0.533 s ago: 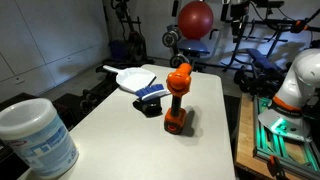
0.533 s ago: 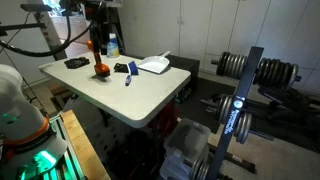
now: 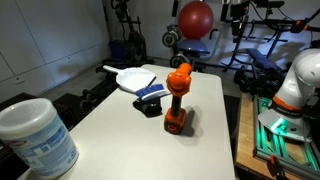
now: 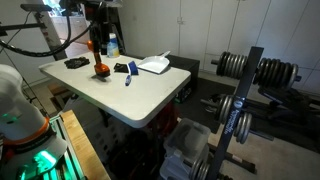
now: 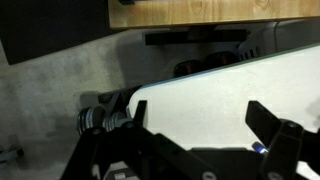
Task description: Slide the drill a little forward on the table
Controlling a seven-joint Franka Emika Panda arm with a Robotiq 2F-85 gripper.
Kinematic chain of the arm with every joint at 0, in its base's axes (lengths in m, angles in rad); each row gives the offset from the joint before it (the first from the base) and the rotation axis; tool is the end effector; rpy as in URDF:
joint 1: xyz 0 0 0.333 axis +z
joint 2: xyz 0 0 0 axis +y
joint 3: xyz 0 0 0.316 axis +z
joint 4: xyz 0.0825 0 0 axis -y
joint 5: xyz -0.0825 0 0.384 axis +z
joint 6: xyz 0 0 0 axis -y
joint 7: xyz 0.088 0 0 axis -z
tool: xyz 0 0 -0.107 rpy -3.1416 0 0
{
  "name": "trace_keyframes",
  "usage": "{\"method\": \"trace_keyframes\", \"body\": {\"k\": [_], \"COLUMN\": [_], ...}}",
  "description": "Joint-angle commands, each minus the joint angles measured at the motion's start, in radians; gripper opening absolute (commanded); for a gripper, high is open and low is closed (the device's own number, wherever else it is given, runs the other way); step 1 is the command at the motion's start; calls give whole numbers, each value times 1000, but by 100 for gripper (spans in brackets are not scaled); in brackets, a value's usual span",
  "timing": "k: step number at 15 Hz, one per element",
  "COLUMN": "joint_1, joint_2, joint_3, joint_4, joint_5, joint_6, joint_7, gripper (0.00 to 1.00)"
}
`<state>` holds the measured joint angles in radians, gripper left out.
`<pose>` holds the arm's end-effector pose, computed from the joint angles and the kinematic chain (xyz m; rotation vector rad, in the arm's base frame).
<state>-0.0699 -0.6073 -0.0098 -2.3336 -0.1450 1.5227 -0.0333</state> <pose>0.3419 -0.0440 0.5401 2.9966 -0.0543 -0.3173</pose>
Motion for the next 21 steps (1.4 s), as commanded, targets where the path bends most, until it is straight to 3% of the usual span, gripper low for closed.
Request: {"method": "trace_keyframes", "body": {"k": [1, 6, 10, 18, 21], "joint_1": [61, 170, 269, 285, 298], "joint_2": [-7, -22, 9, 26, 71], "joint_3": [30, 150, 267, 275, 335], "joint_4": [-39, -139, -200, -181, -189], "joint_5": [36, 158, 210, 192, 163], "joint_6": [20, 99, 255, 241, 358], "joint_7": [16, 114, 156, 171, 211], "gripper": [100, 100, 100, 100, 100]}}
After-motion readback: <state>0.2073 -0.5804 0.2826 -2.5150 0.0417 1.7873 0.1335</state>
